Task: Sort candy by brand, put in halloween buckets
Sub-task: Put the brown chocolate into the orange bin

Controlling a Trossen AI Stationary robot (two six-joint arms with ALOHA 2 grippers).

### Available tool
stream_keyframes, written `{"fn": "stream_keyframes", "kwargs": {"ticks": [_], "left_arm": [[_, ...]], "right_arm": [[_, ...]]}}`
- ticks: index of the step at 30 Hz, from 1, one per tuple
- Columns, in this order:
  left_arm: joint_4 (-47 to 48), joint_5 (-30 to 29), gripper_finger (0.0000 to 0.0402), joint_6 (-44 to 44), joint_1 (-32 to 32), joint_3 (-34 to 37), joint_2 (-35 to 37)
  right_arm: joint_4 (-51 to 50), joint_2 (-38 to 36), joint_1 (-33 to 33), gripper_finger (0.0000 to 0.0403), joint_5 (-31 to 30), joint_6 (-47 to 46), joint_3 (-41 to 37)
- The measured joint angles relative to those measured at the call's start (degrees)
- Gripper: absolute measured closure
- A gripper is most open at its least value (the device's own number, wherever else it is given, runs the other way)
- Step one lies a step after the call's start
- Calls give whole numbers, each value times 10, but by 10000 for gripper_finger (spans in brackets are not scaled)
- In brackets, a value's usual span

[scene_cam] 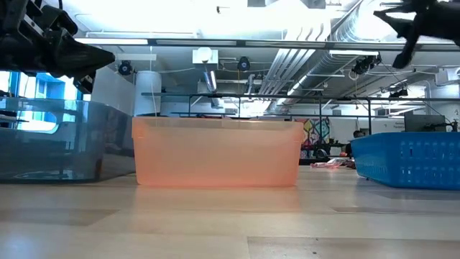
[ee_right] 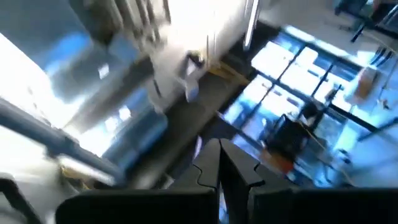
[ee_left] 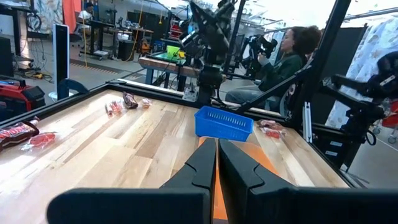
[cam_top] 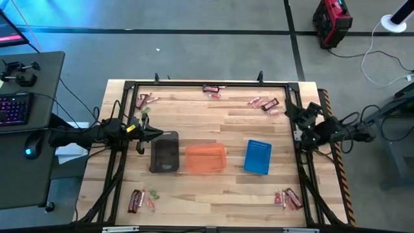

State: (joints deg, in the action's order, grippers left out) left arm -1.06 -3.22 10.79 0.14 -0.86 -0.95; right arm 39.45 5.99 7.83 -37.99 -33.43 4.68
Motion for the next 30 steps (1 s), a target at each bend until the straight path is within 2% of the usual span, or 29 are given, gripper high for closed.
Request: {"fn": "stream_keyframes", "kwargs": {"ticks": [3,7,9,11,14,17,19,21,23,25,28,30], "left_arm": [[0,0,394,0,0,0,0],[0,0,394,0,0,0,0],[0,0,394,0,0,0,0],[0,0,394,0,0,0,0],[0,0,394,0,0,0,0],[0,0,394,0,0,0,0],[0,0,394,0,0,0,0],[0,0,394,0,0,0,0],[0,0,394,0,0,0,0],[0,-3,394,0,0,0,0],[-2,-51,394,0,0,0,0],[-6,-62,394,0,0,0,-3]], "right_arm": [[-154,77,-34,402,10,-25,85],[-484,201,-135,401,42,-81,246],[-635,268,-211,394,90,-114,314],[-721,334,-290,379,164,-100,367],[-785,439,-387,340,247,-32,421],[-848,548,-457,293,252,-16,472],[-926,620,-500,263,252,-51,508],[-999,685,-538,237,261,-123,543],[-1042,741,-568,218,265,-159,562],[-1033,783,-586,206,272,-177,570],[-986,829,-606,202,300,-188,572],[-971,854,-615,202,302,-213,572]]}}
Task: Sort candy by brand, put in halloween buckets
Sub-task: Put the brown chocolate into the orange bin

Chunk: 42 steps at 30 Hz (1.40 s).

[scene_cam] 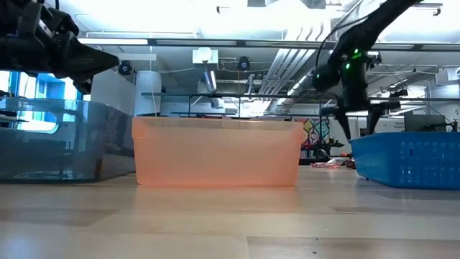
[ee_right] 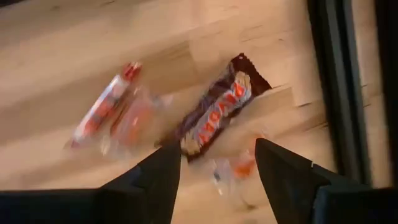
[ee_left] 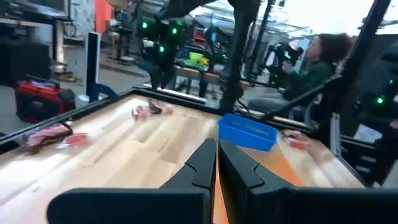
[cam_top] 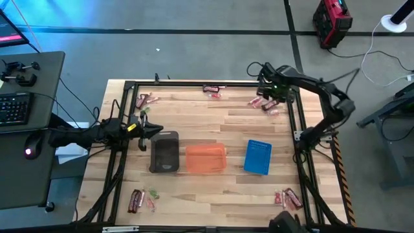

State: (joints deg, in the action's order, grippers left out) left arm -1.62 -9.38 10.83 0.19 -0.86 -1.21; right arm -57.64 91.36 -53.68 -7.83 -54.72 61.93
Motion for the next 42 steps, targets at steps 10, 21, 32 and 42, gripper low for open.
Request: {"fn": "stream_keyframes", "kwargs": {"ticks": [10,21,32,42], "left_arm": [[-1,-15,394,0,0,0,-1],[-1,-15,394,0,0,0,-1],[-1,-15,394,0,0,0,-1],[-2,-15,394,0,0,0,-1]], "right_arm": [[38,52,-37,202,-17,-77,-33],[123,49,-49,202,-31,-120,-55],[132,74,-53,202,-30,-158,-56],[120,77,-44,280,-34,-128,-56]]}}
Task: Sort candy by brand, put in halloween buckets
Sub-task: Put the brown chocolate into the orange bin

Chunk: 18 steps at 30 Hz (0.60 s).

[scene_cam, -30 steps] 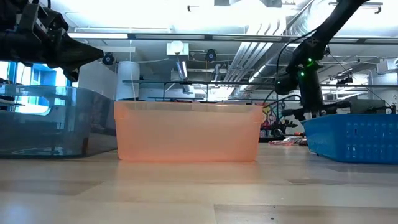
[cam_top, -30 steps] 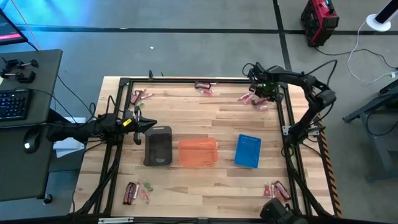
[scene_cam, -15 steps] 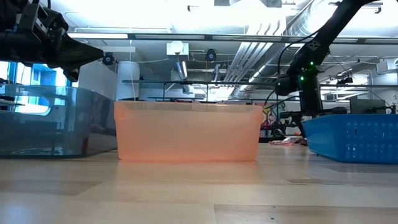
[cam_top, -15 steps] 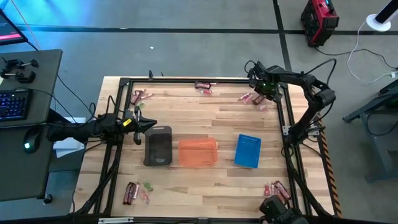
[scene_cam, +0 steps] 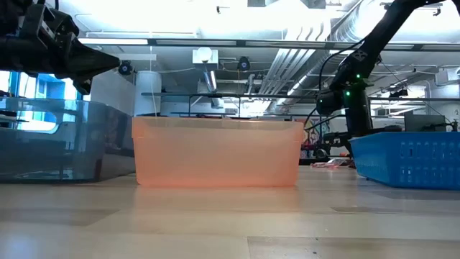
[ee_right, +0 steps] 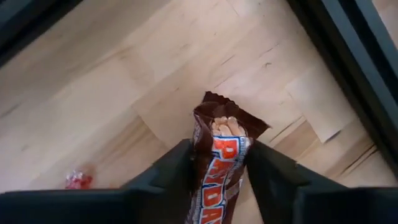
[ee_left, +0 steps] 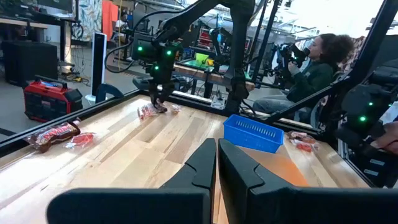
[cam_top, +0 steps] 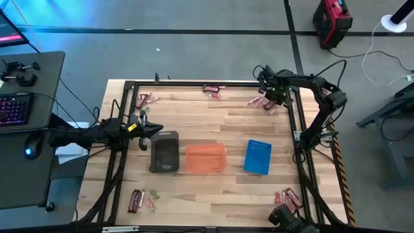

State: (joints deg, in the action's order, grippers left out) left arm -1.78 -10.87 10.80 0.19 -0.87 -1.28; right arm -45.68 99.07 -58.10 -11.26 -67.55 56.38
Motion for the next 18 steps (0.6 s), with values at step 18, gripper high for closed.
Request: {"fn": "stream_keyframes", "kwargs": {"ticks": [18], "left_arm": [[0,0,394,0,0,0,0]], "right_arm": [[-42,-193,79,393,-54,147,0]]}}
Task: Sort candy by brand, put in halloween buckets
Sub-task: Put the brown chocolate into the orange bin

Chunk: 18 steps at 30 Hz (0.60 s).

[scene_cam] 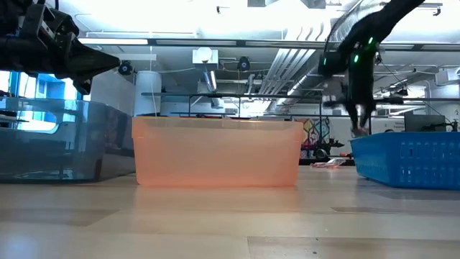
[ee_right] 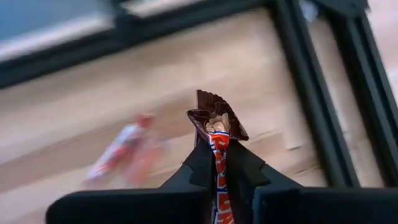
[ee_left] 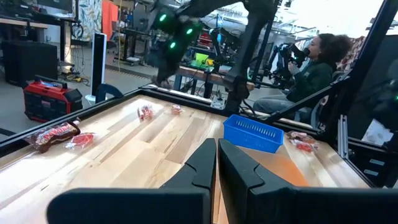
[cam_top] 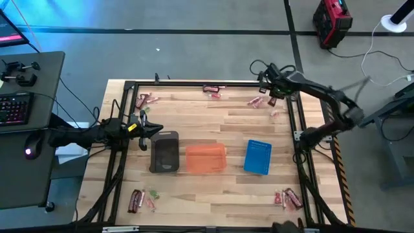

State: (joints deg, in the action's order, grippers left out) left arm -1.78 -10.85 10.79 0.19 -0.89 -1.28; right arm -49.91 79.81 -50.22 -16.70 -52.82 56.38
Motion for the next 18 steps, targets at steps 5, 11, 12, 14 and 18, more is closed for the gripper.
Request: {"fn": "stream_keyframes", "kwargs": {"ticks": [5,11,12,14,18], "left_arm": [[0,0,394,0,0,0,0],[0,0,394,0,0,0,0],[0,0,394,0,0,0,0],[0,0,394,0,0,0,0],[0,0,394,0,0,0,0]], "right_arm": [[17,-100,66,393,15,40,0],[32,-159,164,392,91,91,0],[35,-161,185,392,96,102,0],[52,-162,229,392,109,122,0],[131,-145,320,391,152,170,0]]}}
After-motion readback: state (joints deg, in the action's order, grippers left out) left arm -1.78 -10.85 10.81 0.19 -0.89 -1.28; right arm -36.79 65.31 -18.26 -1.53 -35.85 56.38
